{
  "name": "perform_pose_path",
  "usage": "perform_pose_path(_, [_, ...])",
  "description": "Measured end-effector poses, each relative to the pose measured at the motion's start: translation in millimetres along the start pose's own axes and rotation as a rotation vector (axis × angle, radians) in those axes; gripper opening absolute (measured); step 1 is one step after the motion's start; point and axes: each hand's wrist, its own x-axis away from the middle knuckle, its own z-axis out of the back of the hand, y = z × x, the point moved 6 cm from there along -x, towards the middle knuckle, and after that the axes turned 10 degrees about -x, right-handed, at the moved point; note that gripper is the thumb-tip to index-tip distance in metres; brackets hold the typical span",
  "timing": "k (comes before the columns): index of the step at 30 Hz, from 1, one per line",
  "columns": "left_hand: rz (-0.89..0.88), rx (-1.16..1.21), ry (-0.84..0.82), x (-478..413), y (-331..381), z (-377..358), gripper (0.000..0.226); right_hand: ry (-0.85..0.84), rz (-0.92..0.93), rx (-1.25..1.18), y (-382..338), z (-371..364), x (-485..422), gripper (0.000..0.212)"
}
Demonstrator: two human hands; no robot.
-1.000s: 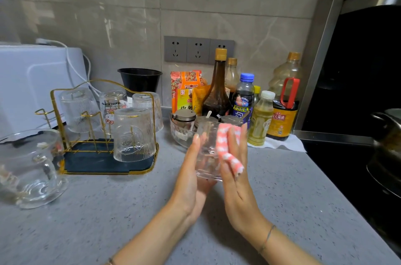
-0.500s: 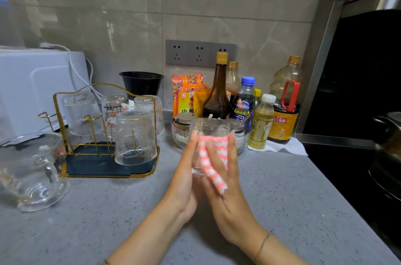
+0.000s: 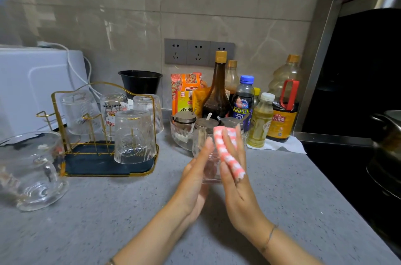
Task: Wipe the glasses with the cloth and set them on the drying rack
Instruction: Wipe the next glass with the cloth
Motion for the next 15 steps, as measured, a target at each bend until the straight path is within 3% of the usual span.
perform_pose_path(3, [-0.017,0.033,0.069,-3,6,10,0.071,-0.113,-0.055,-0.028,2,-12,7,0.055])
perform_pose_path(6, [0.054,0.041,0.201,-5,8,24,0.108,-0.229,-0.078,0.042,2,-22,13,0.048])
perform_pose_path(8, [0.067,0.06,0.2,-5,11,26,0.118,-0.245,-0.083,0.078,3,-22,14,0.05])
perform_pose_path(10, [0.049,0.072,0.163,-3,14,23,0.106,-0.23,-0.057,0.086,2,-21,14,0.049])
perform_pose_path(13, [0.037,0.025,0.058,-3,14,15,0.066,-0.165,-0.046,0.042,-1,-19,9,0.045])
perform_pose_path(15, [0.062,0.027,-0.016,-1,10,10,0.058,-0.085,-0.069,-0.028,0,-11,5,0.048])
